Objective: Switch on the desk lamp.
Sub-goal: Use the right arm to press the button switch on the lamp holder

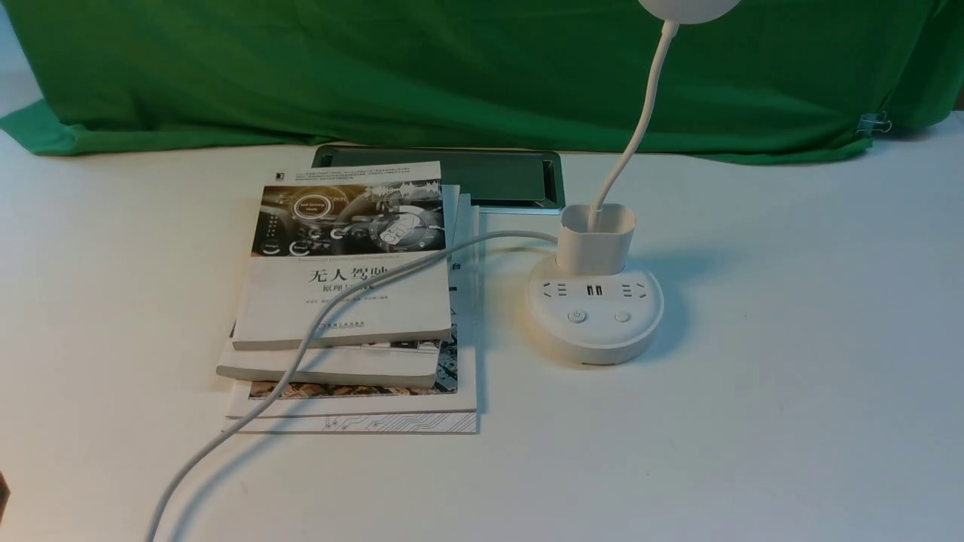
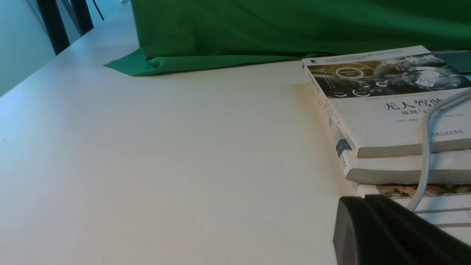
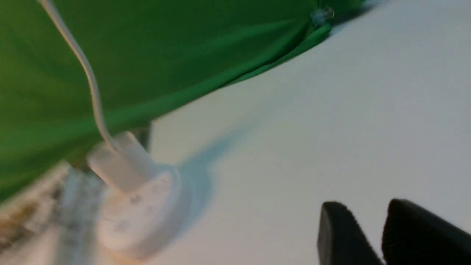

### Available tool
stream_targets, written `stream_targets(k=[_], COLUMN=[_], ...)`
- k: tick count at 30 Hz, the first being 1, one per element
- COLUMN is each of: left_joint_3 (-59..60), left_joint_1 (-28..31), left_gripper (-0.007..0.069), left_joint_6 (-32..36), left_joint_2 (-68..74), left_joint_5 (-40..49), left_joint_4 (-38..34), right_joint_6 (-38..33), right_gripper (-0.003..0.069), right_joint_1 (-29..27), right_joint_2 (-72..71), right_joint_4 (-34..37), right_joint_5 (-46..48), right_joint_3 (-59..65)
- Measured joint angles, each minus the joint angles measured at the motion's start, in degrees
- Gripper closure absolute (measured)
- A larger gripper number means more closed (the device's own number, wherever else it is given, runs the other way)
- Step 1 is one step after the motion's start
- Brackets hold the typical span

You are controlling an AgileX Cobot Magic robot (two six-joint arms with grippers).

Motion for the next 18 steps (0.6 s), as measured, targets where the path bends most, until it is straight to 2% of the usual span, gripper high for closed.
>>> stream_targets(k=[1,3,6,8,11,14,16,18], left_joint_3=[0.0,0.0,0.0,0.0,0.0,0.0,0.0,0.0], left_joint_1=[0.0,0.0,0.0,0.0,0.0,0.0,0.0,0.0], left_gripper=[0.0603,0.0603,0.0603,0.0603,0.0603,0.0603,0.0603,0.0603], left_joint_6=[0.0,0.0,0.0,0.0,0.0,0.0,0.0,0.0], left_joint_2=[0.0,0.0,0.0,0.0,0.0,0.0,0.0,0.0], left_joint_5=[0.0,0.0,0.0,0.0,0.0,0.0,0.0,0.0], left_joint_4=[0.0,0.0,0.0,0.0,0.0,0.0,0.0,0.0], right_joint_6=[2.2,15.6,19.7,19.4,18.4,16.9,14.3,7.2], right_gripper=[0.0419,0.0419,0.0419,0.0419,0.0419,0.0419,0.0421,0.0435], right_joint_1=[0.0,0.0,0.0,0.0,0.0,0.0,0.2,1.1], right_joint_2=[0.0,0.0,0.0,0.0,0.0,0.0,0.0,0.0], right_joint_4=[1.6,8.4,8.4,6.8,0.4,-0.9,-1.4,-1.7], right_joint_5=[0.0,0.0,0.1,0.1,-1.7,-3.0,-4.8,-5.2], right_joint_3=[0.0,0.0,0.0,0.0,0.0,0.0,0.0,-0.7])
